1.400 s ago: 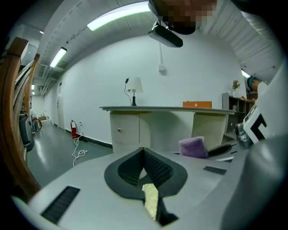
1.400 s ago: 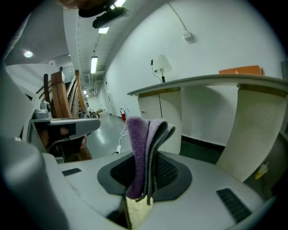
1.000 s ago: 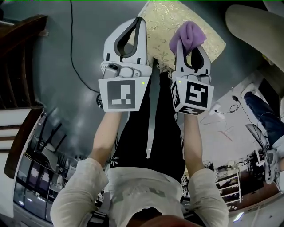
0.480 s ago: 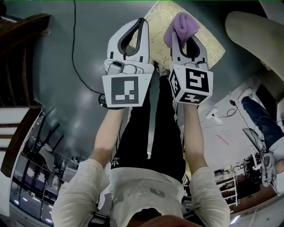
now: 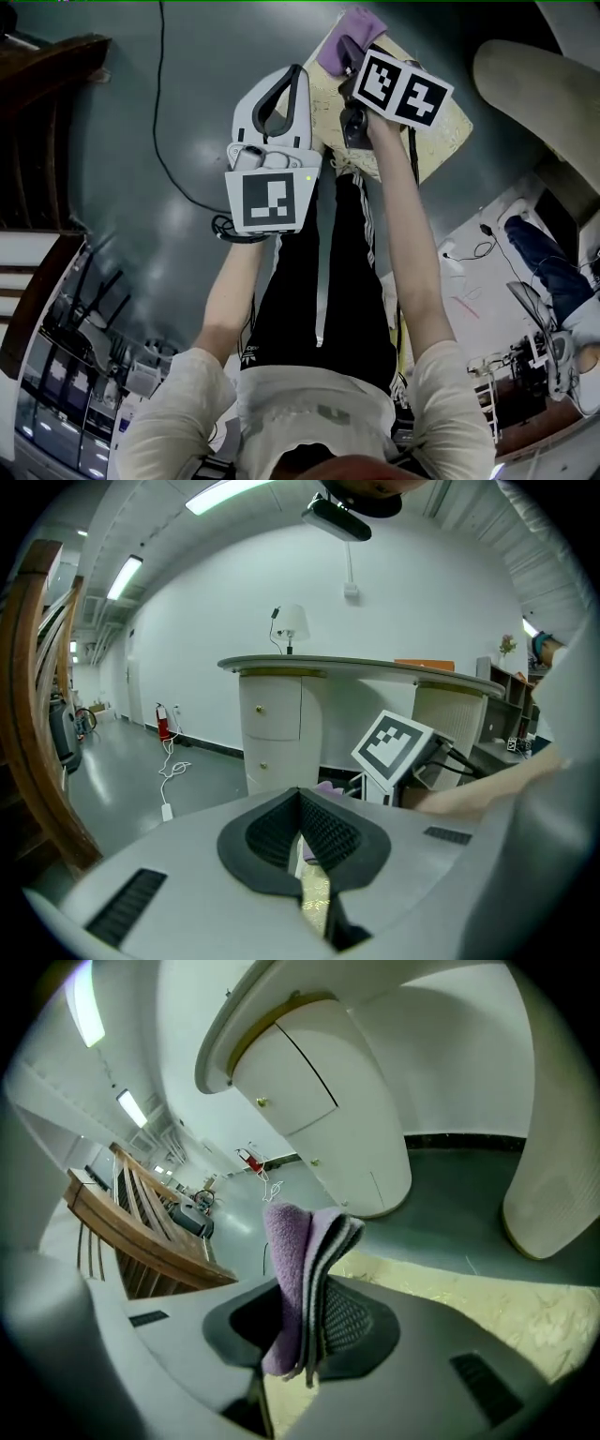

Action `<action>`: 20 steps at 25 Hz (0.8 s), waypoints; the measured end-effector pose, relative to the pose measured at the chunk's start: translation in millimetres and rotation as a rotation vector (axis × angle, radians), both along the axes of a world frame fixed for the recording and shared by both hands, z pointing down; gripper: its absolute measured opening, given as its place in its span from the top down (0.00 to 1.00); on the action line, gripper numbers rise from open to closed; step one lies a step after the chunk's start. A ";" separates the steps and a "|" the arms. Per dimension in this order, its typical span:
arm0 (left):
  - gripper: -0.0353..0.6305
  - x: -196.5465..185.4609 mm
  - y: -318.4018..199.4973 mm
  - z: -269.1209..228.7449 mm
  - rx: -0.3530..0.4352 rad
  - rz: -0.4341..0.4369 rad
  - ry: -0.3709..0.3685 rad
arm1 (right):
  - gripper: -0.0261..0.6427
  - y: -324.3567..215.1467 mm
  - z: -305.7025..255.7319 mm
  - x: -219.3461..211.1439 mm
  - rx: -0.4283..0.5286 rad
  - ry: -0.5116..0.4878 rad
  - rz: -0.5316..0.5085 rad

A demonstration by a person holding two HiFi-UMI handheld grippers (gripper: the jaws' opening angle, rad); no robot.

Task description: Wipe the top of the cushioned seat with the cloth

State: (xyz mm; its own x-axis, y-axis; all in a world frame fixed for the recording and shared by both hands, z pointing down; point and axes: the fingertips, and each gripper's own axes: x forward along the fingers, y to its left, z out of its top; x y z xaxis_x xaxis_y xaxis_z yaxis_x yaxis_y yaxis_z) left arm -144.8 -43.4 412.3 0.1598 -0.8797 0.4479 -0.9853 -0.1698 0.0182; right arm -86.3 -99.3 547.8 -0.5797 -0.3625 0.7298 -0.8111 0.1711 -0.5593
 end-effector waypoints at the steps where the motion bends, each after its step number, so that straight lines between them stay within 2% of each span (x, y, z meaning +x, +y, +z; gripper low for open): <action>1: 0.96 -0.5 0.2 2.2 -0.007 -0.001 0.001 | 0.83 -2.8 3.6 -1.8 -0.010 0.000 0.003; 9: 0.96 3.5 -1.0 12.1 -0.035 0.026 -0.012 | 0.83 -13.3 24.0 -1.6 -0.063 0.022 0.024; 15: 0.96 8.6 -6.2 13.7 -0.044 0.047 -0.008 | 0.82 -12.4 26.5 3.7 -0.112 -0.007 0.032; 20: 0.96 18.6 -9.2 9.4 -0.042 0.061 -0.003 | 0.83 -3.4 21.9 29.9 -0.122 0.009 0.043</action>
